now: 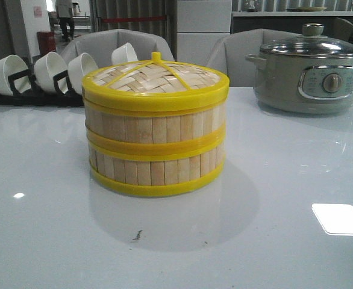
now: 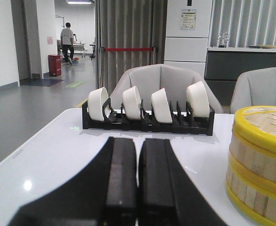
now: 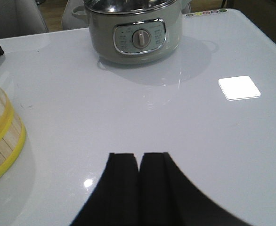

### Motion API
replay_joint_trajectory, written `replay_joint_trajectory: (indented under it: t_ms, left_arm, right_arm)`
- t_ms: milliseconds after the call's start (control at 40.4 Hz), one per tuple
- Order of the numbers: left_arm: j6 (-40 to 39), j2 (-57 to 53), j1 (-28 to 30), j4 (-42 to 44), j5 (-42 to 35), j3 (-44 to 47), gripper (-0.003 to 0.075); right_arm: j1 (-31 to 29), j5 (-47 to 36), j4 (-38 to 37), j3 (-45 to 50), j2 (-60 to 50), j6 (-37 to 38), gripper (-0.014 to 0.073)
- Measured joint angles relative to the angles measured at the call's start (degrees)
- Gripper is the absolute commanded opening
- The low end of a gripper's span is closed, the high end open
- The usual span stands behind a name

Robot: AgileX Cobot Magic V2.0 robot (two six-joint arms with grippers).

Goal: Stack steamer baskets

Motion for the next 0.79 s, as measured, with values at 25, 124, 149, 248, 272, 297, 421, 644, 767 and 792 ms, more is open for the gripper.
replay_joint_trajectory:
  t_ms: [25,124,149,248,272,297,421,644,767,792]
  left_arm:
    - [0.0,0.0,0.0,0.0,0.0,0.0,0.0095]
    - [0.0,0.0,0.0,0.0,0.0,0.0,0.0095]
    - [0.0,0.0,0.0,0.0,0.0,0.0,0.0095]
    - [0.0,0.0,0.0,0.0,0.0,0.0,0.0095]
    - [0.0,0.0,0.0,0.0,0.0,0.0,0.0095]
    - [0.0,0.0,0.0,0.0,0.0,0.0,0.0095]
    - [0.0,0.0,0.0,0.0,0.0,0.0,0.0095]
    - [0.0,0.0,0.0,0.0,0.0,0.0,0.0095]
    - [0.0,0.0,0.0,0.0,0.1,0.0,0.0095]
    - [0.0,0.0,0.0,0.0,0.1,0.0,0.0095]
  right_arm:
    - [0.0,0.0,0.0,0.0,-0.1,0.0,0.0067]
    - [0.0,-0.1,0.0,0.8,-2.5,0.0,0.0067]
    - [0.0,-0.6,0.0,1.7,-3.3,0.0,0.0067]
    - [1.5,-3.8,0.0,6.1,-7.1,0.0,0.0067]
    - [2.2,-4.9,0.0,7.7,-8.7,0.0,0.0067]
    - [2.7,-5.7,0.0,9.4,-9.7,0.0,0.0067]
    - [6.4,-7.4,0.0,15.8,-17.2,0.0,0.0067]
    - [8.5,-7.7,-0.1,22.3,-24.3,0.0,0.0067]
    - [8.5,-7.6,-0.6,22.6,-24.5,0.0,0.0067]
    - [8.5,-7.6,-0.7,22.6,-24.5,0.0,0.0067]
